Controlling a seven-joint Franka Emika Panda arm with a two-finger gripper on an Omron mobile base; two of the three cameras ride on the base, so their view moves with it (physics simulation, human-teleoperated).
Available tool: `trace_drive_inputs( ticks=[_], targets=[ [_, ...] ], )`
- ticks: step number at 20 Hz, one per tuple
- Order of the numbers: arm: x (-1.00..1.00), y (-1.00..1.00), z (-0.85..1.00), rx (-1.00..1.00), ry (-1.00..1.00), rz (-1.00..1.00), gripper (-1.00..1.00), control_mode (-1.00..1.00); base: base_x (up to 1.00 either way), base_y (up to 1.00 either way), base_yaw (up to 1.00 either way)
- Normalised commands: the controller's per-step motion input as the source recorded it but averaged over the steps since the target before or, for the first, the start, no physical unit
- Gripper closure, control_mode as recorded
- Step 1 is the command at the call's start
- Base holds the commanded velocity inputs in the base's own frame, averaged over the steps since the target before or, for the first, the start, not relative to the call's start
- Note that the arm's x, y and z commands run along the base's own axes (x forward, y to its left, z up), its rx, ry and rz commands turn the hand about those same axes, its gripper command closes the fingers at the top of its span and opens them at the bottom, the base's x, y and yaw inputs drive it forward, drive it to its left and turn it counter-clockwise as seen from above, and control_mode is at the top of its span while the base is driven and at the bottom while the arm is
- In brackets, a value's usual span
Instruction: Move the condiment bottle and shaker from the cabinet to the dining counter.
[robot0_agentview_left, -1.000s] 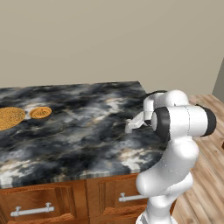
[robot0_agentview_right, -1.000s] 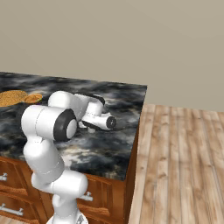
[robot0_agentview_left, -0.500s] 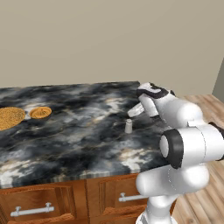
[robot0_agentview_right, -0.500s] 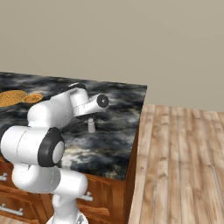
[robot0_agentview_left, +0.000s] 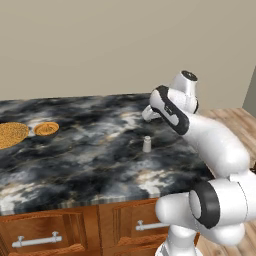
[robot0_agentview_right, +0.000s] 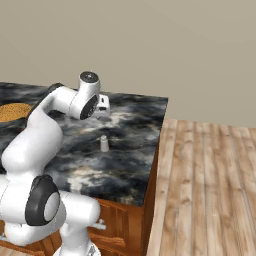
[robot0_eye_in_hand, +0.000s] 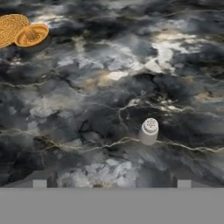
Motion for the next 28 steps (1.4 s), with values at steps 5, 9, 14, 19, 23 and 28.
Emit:
trace_drive_inputs(
  ticks=[5,9,14,19,23,28],
  targets=[
    [-0.81,0.11,0.52,-0.01,0.36,-0.31,-1.0,-1.0,0.0,0.0,0.0],
    [-0.78,0.13,0.04,-0.03,0.05,-0.34,-1.0,-1.0,0.0,0.0,0.0],
    [-0.62,0.04,0.04,-0.07,-0.05,-0.33,-1.0,-1.0,0.0,0.0,0.0],
    [-0.35,0.0,0.17,-0.1,-0.13,-0.19,-1.0,-1.0,0.0,0.0,0.0],
    [-0.44,0.0,0.21,-0.06,-0.2,0.02,-1.0,-1.0,0.0,0.0,0.0],
    [-0.59,-0.08,0.21,0.0,-0.21,0.2,-1.0,-1.0,0.0,0.0,0.0]
  ],
)
